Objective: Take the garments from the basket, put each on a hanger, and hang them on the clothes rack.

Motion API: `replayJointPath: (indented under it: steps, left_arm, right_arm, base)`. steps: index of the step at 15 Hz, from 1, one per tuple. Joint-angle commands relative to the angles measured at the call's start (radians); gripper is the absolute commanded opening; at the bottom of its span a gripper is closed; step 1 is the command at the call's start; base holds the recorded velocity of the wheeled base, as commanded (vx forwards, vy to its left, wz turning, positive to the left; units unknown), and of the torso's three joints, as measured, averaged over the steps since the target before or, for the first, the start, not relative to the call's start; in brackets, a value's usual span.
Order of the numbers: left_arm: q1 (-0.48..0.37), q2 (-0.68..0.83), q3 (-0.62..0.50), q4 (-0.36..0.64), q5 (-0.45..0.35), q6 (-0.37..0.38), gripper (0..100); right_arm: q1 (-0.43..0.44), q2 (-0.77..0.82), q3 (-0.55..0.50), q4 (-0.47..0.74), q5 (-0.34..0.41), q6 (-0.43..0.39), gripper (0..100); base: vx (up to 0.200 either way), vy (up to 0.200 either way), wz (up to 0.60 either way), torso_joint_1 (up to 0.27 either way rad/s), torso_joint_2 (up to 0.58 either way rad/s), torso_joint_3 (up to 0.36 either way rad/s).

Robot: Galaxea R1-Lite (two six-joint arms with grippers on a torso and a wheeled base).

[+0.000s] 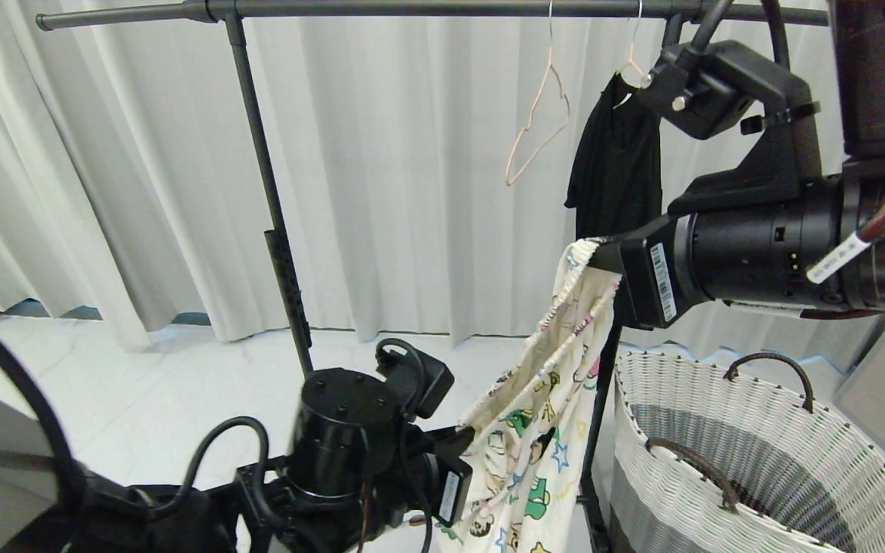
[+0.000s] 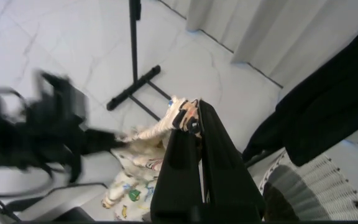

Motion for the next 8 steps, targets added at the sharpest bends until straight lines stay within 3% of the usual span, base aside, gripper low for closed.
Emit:
replayJointPath:
  steps: [1, 2, 5, 6, 8]
  left_arm:
    - [0.108, -0.216, 0.106, -0.002, -0.005, 0.156, 0]
    - [0.158, -0.272, 0.126, -0.002, -0.01, 0.21, 0]
    - [0.23, -0.381, 0.085, 0.092, -0.021, 0.234, 0]
    - [0.233, -0.495, -0.03, 0.351, -0.024, 0.234, 0]
    - [0.223, -0.594, -0.21, 0.686, -0.062, 0.222, 0]
  right_arm:
    - [0.0, -0.029, 0.068, 0.001, 0.0, 0.008, 0]
    - [0.002, -0.046, 0.1, -0.001, 0.002, 0.012, 0]
    - [0.003, -0.086, 0.155, -0.004, 0.0, 0.012, 0]
    - [0.002, -0.105, 0.161, -0.004, 0.0, 0.011, 0]
    - [0.002, -0.111, 0.161, -0.004, 0.0, 0.011, 0]
  base:
    - [0.0, 0.0, 0.0, 0.0, 0.0, 0.0]
    - [0.0, 0.0, 0.0, 0.0, 0.0, 0.0]
    - [0.0, 0.0, 0.0, 0.0, 0.0, 0.0]
    - [0.0, 0.0, 0.0, 0.0, 0.0, 0.0]
    - [0.0, 0.0, 0.0, 0.0, 0.0, 0.0]
